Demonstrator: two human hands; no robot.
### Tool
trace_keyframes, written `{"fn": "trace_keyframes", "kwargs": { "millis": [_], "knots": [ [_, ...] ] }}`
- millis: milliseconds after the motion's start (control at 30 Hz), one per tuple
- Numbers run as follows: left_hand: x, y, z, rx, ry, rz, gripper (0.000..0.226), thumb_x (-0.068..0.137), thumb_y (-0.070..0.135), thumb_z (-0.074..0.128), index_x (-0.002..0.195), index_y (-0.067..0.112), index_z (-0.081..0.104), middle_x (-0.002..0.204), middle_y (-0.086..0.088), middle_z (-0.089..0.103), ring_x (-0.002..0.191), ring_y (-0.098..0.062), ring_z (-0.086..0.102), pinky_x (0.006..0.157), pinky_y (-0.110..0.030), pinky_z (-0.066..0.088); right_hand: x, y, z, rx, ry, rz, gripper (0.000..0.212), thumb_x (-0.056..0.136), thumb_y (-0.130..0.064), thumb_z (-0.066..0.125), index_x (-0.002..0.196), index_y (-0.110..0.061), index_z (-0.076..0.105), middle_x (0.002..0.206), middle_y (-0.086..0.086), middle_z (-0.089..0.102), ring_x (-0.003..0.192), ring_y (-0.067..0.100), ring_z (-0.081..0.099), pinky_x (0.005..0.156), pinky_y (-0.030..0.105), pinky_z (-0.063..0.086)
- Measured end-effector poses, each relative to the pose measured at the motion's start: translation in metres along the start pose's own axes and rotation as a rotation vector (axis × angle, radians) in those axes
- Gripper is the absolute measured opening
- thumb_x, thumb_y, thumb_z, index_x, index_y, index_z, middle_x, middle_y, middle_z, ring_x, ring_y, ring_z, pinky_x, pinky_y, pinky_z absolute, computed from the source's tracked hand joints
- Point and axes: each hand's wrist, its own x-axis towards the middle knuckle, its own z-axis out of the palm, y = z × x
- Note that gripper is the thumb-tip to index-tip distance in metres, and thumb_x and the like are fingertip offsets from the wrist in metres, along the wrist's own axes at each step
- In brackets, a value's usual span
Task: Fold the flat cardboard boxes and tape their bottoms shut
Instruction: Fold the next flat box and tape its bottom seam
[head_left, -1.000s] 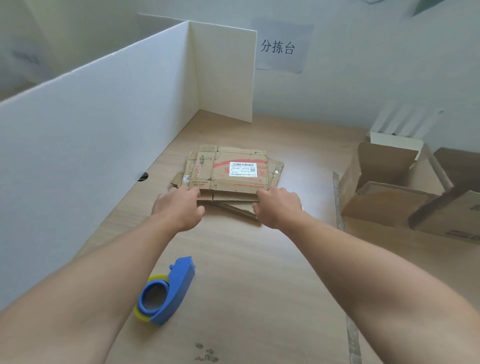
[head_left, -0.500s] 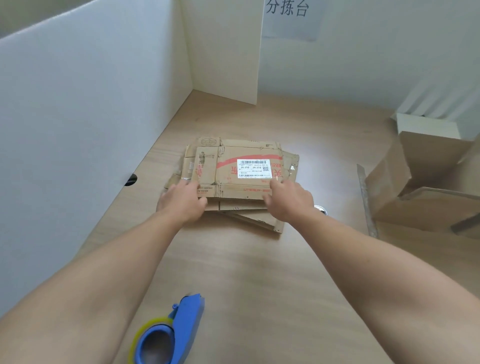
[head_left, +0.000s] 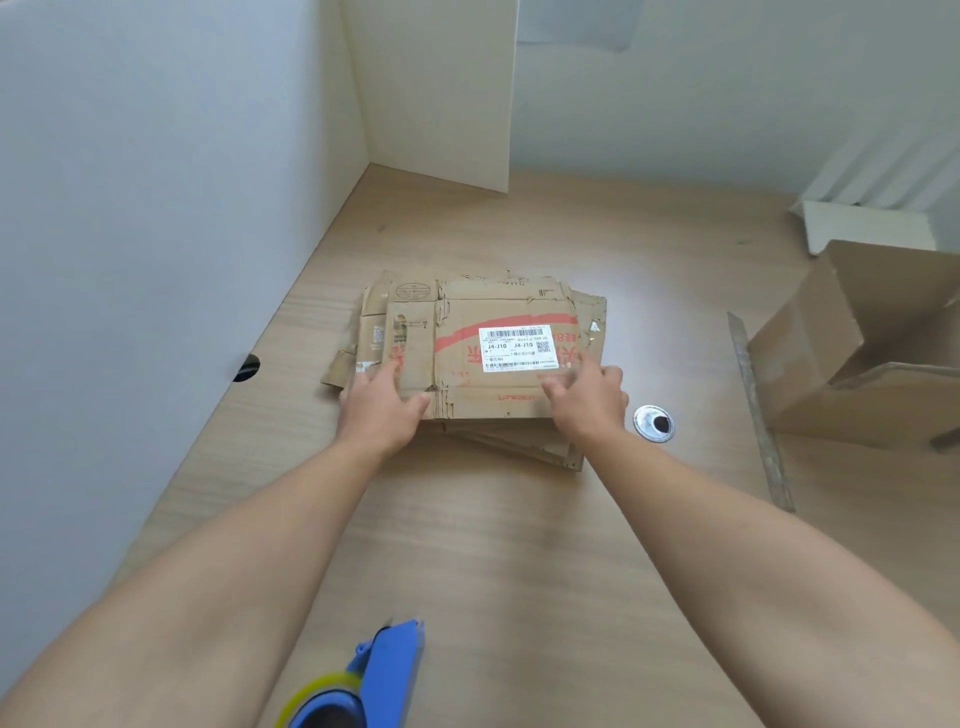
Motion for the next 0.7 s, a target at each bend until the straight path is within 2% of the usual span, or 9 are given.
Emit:
{"fn": "trace_keyframes", "kwargs": {
  "millis": [133, 233, 300, 433, 533, 600, 700],
  "knots": [
    [-0.014, -0.003, -0.008, -0.132, 0.038, -0.033, 0.053, 0.088, 0.039, 0.067, 0.134, 0.022, 0.05, 0.129, -0.009, 0.059, 0.121, -0.03, 0.052, 0.102, -0.04, 0.043, -0.002, 0.012, -0.015, 0.197, 0.003, 0.157, 0.056, 0.092, -0.039, 0.063, 0.141, -0.02, 0.043, 0.133, 0.009, 0.044, 0.105, 0.029, 0.055, 0.093, 0.043, 0.049],
    [-0.032, -0.001, -0.016, -0.294, -0.002, -0.033, 0.04, 0.088, 0.028, 0.067, 0.126, 0.023, 0.056, 0.122, -0.004, 0.064, 0.111, -0.026, 0.061, 0.098, -0.042, 0.048, -0.015, 0.027, -0.031, 0.508, -0.125, 0.261, 0.037, 0.094, -0.034, 0.064, 0.123, -0.011, 0.057, 0.11, 0.006, 0.066, 0.092, 0.024, 0.065, 0.079, 0.043, 0.058],
    [-0.051, 0.0, -0.019, -0.481, -0.04, -0.015, 0.034, 0.089, 0.016, 0.064, 0.119, 0.03, 0.057, 0.115, 0.001, 0.068, 0.102, -0.021, 0.066, 0.094, -0.042, 0.053, -0.03, 0.041, -0.043, 0.656, -0.183, 0.293, 0.026, 0.095, -0.031, 0.065, 0.114, -0.012, 0.06, 0.099, 0.003, 0.069, 0.083, 0.021, 0.068, 0.071, 0.041, 0.06],
    [-0.1, 0.004, -0.027, -0.656, -0.054, 0.056, 0.049, 0.089, 0.002, 0.057, 0.128, 0.031, 0.049, 0.111, 0.003, 0.064, 0.093, -0.013, 0.067, 0.074, -0.032, 0.057, -0.073, 0.073, -0.074, 0.759, -0.205, 0.164, 0.007, 0.097, -0.021, 0.062, 0.103, -0.021, 0.058, 0.111, 0.005, 0.067, 0.087, 0.02, 0.066, 0.067, 0.036, 0.052],
    [-0.145, 0.007, -0.027, -0.734, -0.014, 0.092, 0.043, 0.088, 0.005, 0.063, 0.112, 0.038, 0.05, 0.102, 0.005, 0.066, 0.081, -0.001, 0.067, 0.061, -0.019, 0.052, -0.112, 0.1, -0.102, 0.809, -0.29, 0.046, 0.019, 0.096, -0.015, 0.061, 0.111, -0.027, 0.06, 0.109, 0.001, 0.072, 0.091, 0.017, 0.069, 0.071, 0.039, 0.054],
    [-0.178, 0.009, -0.024, -0.772, 0.015, 0.113, 0.041, 0.088, 0.012, 0.069, 0.113, 0.038, 0.049, 0.101, 0.005, 0.068, 0.078, 0.002, 0.067, 0.066, -0.022, 0.052, -0.138, 0.117, -0.119, 0.84, -0.319, -0.002, 0.022, 0.097, -0.018, 0.06, 0.117, -0.026, 0.062, 0.109, 0.0, 0.074, 0.096, 0.017, 0.07, 0.076, 0.041, 0.055],
    [-0.224, 0.011, -0.019, -0.829, 0.021, 0.122, 0.051, 0.091, 0.018, 0.069, 0.126, 0.044, 0.044, 0.104, 0.012, 0.069, 0.087, 0.0, 0.068, 0.068, -0.02, 0.054, -0.174, 0.139, -0.139, 0.842, -0.288, -0.054, 0.017, 0.097, -0.014, 0.059, 0.112, -0.015, 0.068, 0.109, 0.005, 0.074, 0.099, 0.021, 0.067, 0.086, 0.044, 0.051]
  ]
}}
